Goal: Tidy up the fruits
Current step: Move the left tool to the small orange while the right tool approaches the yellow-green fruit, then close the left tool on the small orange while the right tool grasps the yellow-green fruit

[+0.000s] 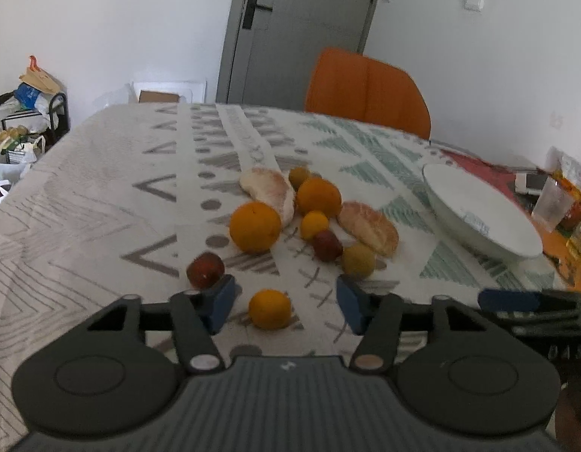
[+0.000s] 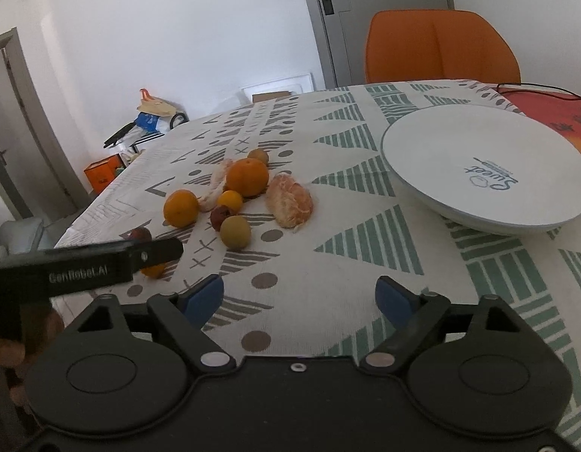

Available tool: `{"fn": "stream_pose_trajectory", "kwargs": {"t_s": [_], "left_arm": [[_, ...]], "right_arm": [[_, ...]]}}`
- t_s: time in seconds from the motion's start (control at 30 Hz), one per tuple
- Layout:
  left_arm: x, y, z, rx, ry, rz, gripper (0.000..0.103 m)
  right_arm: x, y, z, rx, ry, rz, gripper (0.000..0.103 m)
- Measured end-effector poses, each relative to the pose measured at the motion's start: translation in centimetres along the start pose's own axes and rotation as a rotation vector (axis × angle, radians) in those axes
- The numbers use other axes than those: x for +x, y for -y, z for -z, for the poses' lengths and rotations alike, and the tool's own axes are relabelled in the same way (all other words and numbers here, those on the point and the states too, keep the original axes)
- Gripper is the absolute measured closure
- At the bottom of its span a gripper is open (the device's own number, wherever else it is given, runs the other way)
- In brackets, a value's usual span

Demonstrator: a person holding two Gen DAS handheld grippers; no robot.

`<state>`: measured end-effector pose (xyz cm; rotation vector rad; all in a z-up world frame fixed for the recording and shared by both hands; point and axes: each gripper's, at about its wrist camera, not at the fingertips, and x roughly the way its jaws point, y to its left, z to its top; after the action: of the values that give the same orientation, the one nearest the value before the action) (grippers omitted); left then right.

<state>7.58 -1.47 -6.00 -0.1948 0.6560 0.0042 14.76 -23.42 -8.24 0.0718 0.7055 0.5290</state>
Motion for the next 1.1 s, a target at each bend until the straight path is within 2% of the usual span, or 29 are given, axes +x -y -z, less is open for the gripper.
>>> {"fn": "stream_pose_trajectory", "kwargs": {"t_s": [0.03, 0.1, 0.37, 0.8, 1.0, 1.1], "left_arm": [[0.3, -0.1, 0.2, 0.0, -0.022, -0.005, 0.064], [0.2, -0.1, 0.3, 0.005, -0.018, -0.021, 0.081], [-1.1, -0.9, -0.3, -0.015, 0.001, -0.043, 0.081], [-3.0, -1.9, -0.8, -0.044, 0.042, -0.086, 0.081], [-4.1, -3.0, -0.9, -0.067, 0.068, -0.118, 0.081], [-4.4, -3.6, -0.9, -0.077, 0.07, -0.136, 0.081]], "right_arm": [[0.1, -0.2, 0.0, -0.004, 0.0, -0.002, 0.02], [0.5, -0.8, 0.0, -0.016, 0.005, -0.007, 0.021], [1.7, -2.1, -0.2, -0.034, 0.001, -0.046, 0.028], [4.0, -3.2, -1.5, -0.054, 0.019, -0.033, 0.031], [5.0, -3.7, -2.2, -0.06, 0.02, -0.023, 0.039], [5.6, -4.0, -2.5, -0.065, 0.027, -0.008, 0.048]]}}
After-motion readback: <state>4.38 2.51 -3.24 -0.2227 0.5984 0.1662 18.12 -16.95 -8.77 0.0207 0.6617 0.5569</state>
